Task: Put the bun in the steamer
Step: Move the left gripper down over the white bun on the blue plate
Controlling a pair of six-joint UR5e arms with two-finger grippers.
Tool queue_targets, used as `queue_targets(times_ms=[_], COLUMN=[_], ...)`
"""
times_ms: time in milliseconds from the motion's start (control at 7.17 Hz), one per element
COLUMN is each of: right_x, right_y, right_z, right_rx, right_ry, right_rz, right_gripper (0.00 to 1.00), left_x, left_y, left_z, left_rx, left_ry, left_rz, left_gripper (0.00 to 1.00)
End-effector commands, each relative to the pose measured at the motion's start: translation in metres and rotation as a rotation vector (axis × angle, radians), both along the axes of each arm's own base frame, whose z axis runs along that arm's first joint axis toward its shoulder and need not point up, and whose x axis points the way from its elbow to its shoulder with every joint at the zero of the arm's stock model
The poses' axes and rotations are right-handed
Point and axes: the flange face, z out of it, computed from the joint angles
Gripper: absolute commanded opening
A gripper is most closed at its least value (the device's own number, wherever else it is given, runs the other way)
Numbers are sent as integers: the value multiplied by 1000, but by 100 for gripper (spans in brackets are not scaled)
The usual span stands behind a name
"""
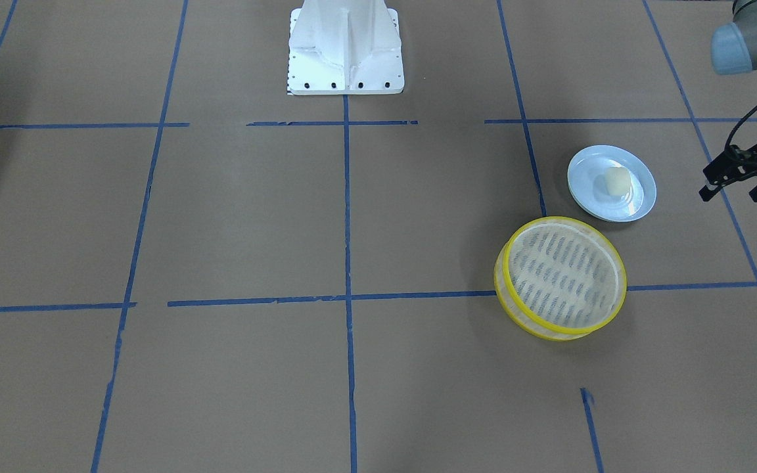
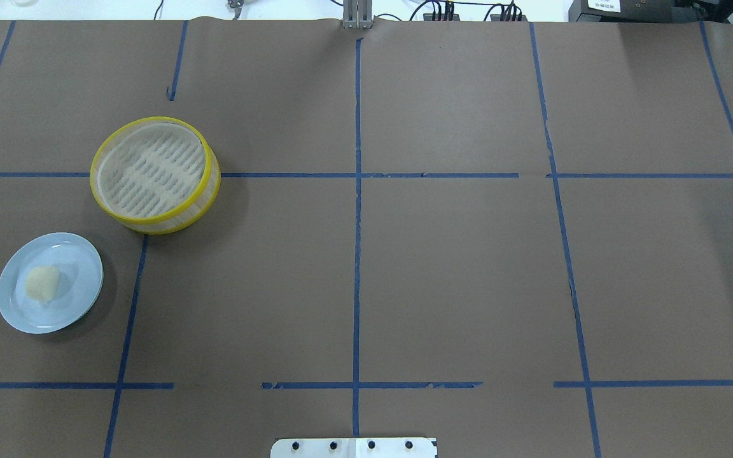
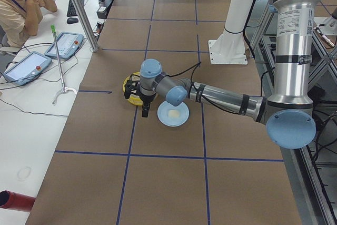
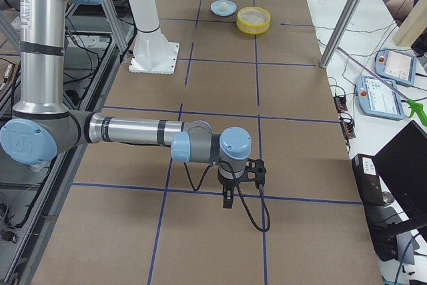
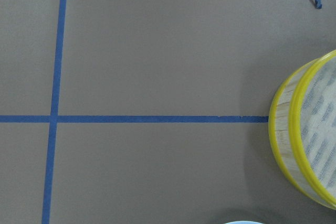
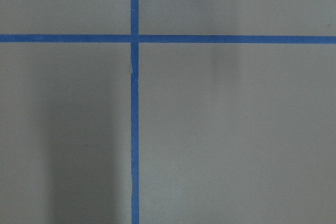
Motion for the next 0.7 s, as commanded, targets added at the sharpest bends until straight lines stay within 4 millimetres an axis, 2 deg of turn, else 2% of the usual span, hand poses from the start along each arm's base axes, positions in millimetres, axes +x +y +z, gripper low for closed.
queue_targets(times_ms=[0,140,419,558], right_x=[0,0,0,0], right_y=[0,0,0,0], right_z=[0,0,0,0], right_rx=[0,0,0,0], right_ry=[0,0,0,0], right_rz=[0,0,0,0], right_gripper=[100,100,100,100], left_x=[62,76,117,120], left_y=[53,77,100,101], left_z=[29,44,46,48], left_rx=[-29,-28,-110,-116], left_ry=[11,8,16,14], left_rz=[8,-3,31,35], left_gripper=[98,98,97,96])
